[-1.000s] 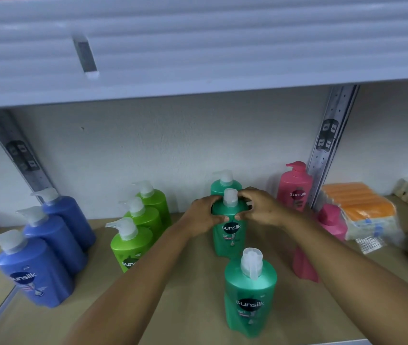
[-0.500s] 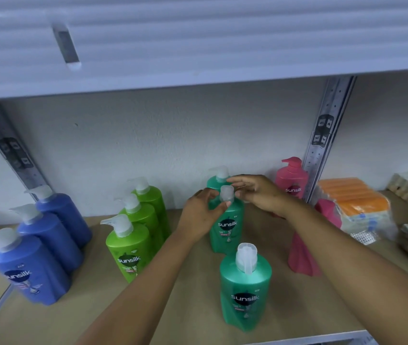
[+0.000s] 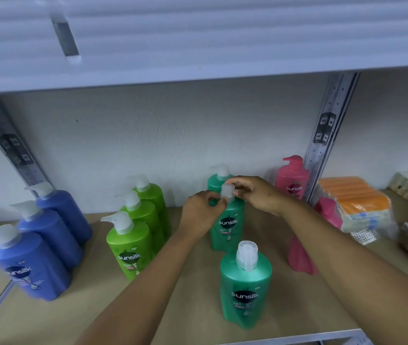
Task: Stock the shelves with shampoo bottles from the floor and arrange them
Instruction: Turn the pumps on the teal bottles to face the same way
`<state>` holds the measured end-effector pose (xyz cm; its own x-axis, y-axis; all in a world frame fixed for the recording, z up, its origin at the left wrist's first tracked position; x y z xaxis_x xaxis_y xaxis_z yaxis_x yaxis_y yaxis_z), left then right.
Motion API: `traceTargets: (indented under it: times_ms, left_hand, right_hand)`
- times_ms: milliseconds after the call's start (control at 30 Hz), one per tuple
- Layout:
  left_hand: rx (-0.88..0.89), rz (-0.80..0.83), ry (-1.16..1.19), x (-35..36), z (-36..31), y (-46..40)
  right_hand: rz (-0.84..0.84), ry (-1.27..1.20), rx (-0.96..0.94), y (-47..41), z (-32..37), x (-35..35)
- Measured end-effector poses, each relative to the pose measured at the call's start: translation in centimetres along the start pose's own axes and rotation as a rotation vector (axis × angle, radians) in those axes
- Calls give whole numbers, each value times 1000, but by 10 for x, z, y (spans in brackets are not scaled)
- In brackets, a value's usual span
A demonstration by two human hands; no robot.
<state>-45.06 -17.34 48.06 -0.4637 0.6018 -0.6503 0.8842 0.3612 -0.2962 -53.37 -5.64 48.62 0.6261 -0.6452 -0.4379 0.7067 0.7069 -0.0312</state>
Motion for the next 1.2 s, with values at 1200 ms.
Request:
traceTargets:
  times_ms: [1200]
  left_hand:
    - [-39, 5, 264, -3, 21, -15]
  right_hand:
    - [-112, -70, -42, 3, 7, -1]
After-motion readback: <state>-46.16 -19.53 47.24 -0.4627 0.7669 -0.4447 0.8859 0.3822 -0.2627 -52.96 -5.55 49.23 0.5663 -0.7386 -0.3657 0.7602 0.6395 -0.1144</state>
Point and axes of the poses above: each hand's wrist, its own y-axis away from the middle knuckle, its own x-axis out of the palm, z = x × y, the point moved 10 cm from there along -y, towards the middle knuckle, and after that the axes turned 5 degrees about -y, right-handed, at the moved point
